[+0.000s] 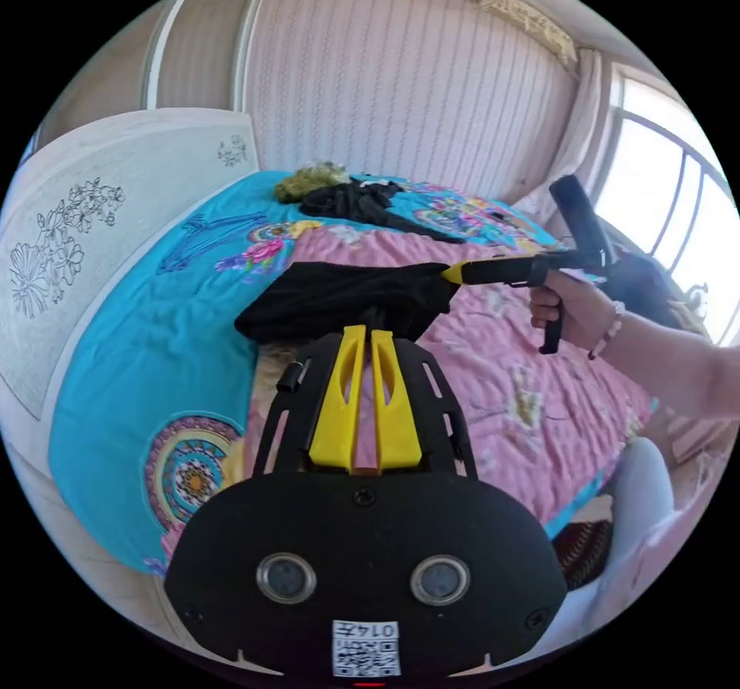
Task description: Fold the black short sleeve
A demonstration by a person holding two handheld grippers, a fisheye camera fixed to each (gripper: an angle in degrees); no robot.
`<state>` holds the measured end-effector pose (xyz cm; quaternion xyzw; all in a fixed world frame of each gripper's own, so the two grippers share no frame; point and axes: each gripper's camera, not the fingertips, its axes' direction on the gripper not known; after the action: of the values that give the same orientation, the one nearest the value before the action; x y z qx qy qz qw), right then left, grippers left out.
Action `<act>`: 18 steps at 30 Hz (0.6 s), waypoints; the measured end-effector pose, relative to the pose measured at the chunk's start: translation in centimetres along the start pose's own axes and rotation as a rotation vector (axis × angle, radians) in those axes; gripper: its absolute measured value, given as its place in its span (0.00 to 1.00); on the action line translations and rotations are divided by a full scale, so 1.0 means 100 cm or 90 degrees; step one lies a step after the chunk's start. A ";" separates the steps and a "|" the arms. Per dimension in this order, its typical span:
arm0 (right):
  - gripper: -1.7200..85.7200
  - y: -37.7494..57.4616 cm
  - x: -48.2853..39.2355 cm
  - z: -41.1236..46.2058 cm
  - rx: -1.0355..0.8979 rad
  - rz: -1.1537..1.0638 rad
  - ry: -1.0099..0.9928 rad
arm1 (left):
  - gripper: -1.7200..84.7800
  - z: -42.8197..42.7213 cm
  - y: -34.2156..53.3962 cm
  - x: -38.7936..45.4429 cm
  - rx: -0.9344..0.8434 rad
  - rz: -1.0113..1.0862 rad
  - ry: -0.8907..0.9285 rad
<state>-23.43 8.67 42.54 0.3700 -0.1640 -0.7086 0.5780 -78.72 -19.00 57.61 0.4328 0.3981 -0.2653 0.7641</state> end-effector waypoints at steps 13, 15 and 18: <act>0.03 0.366 0.034 -0.183 -0.035 0.369 0.044 | 0.01 -0.145 0.170 0.198 -0.087 -0.099 0.187; 0.02 0.387 0.032 -0.194 -0.029 0.376 0.027 | 0.01 -0.161 0.172 0.222 -0.075 -0.106 0.200; 0.02 0.392 0.028 -0.211 -0.017 0.338 0.073 | 0.01 -0.185 0.161 0.254 -0.038 -0.079 0.191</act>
<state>18.81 -0.71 53.32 0.3460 -0.2131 -0.5119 0.7569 -59.93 3.40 37.87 0.4192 0.5413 -0.2326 0.6908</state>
